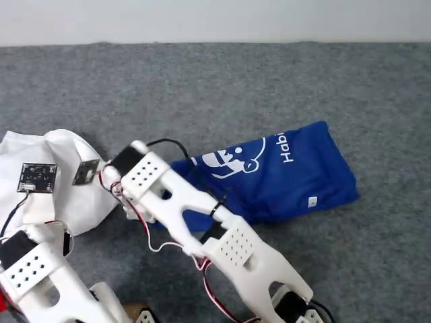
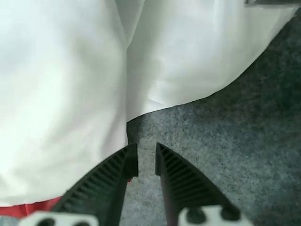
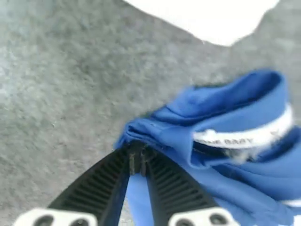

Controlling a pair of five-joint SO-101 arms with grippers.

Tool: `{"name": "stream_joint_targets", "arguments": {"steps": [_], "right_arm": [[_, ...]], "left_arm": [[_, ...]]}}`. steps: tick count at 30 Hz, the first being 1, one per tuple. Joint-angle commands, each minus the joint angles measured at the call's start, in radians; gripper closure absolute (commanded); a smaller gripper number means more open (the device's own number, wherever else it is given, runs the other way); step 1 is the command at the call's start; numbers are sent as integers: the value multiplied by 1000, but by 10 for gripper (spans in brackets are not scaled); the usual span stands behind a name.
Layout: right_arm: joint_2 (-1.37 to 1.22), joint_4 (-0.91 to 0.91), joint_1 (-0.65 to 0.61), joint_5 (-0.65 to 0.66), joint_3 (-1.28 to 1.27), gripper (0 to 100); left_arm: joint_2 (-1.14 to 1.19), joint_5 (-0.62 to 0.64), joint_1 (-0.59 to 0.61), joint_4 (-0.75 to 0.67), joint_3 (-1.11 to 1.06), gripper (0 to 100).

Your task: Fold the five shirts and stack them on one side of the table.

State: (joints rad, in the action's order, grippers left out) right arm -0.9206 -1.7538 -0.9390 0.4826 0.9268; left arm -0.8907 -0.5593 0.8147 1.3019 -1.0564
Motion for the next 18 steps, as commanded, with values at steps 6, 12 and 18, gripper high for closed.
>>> {"name": "stream_joint_targets", "arguments": {"steps": [6, 12, 18], "right_arm": [[104, -16, 154, -6, 51, 990], [8, 71, 120, -8, 51, 990], [-67, -42, 36, -14, 51, 990]], "left_arm": [[-17, -6, 0, -20, 18, 927], [-12, -6, 0, -40, 16, 927], [-15, -6, 0, -40, 18, 927]]}}
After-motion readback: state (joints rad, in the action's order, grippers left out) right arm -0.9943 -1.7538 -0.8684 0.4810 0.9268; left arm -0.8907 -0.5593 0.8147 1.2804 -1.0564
